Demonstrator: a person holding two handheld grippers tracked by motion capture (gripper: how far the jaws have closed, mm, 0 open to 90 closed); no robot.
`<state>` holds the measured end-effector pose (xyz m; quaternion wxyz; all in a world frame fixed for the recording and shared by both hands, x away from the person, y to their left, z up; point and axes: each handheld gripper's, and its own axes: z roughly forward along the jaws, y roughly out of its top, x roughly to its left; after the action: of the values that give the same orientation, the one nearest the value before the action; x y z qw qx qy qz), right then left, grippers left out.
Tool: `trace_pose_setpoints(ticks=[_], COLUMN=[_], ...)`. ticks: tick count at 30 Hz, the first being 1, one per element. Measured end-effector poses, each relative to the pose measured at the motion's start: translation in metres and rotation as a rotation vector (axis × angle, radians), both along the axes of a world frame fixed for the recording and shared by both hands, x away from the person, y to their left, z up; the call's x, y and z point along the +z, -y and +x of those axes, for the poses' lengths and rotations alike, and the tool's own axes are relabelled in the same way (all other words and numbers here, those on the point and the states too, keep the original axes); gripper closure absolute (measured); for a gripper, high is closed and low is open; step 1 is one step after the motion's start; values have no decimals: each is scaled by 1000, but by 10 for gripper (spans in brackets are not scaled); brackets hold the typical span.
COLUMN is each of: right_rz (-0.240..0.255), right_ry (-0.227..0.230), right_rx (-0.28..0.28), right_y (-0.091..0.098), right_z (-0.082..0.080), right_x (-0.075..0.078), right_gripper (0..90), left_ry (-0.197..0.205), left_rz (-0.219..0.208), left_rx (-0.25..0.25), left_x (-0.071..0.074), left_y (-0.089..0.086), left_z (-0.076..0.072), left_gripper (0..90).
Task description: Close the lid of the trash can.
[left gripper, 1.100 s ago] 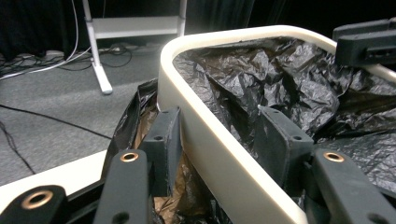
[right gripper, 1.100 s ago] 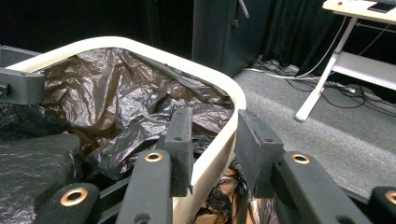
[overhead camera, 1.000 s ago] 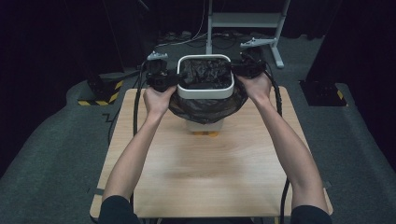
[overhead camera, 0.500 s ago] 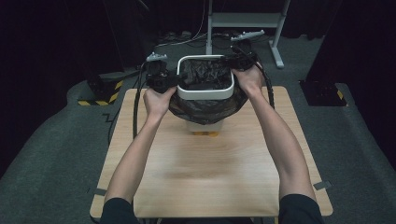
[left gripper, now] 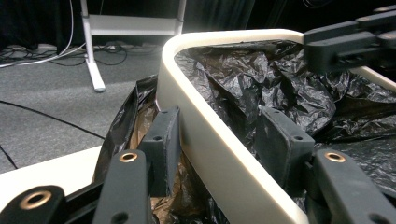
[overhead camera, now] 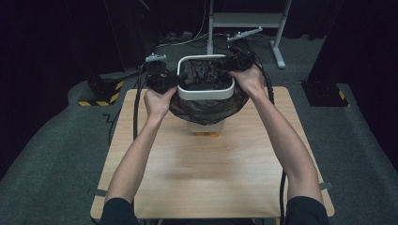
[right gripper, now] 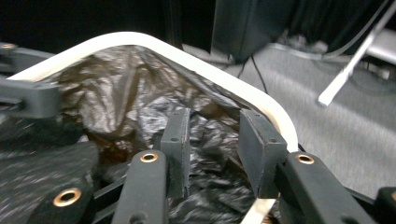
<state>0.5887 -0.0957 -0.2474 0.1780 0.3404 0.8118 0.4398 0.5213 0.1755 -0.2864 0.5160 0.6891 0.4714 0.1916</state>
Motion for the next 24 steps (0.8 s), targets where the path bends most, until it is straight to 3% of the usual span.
trace_pose_setpoints(ticks=[2,5,8,10,12,14,16,20,24], right_rz=[-21,-65,-36,-44,-16,9,-7,-51,-40], right_ry=[-16,32,42,76,111,143,157,118,92], right_rx=[-16,-43,-44,-41,-40,-64,-99,-138,-124], right_y=[-2,-6,-4,-6,-3,2,5,10,9], right_z=[5,9,10,6,2,1,3,12,15], right_x=[1,2,0,0,3,6,6,-3,-13], right_gripper=[656,666,654,645,644,644,644,688,699], left_ry=[-3,-6,-10,-13,-20,-16,-14,-13,-12], left_rz=[1,5,13,19,15,20,14,12,10], left_rx=[-2,-1,0,3,0,0,1,-3,-3], left_x=[0,1,2,2,2,2,2,1,2], left_y=[0,1,2,0,-1,0,1,0,1], left_z=[1,1,0,1,1,1,1,1,2], left_gripper=[503,503,503,505,502,501,501,496,494])
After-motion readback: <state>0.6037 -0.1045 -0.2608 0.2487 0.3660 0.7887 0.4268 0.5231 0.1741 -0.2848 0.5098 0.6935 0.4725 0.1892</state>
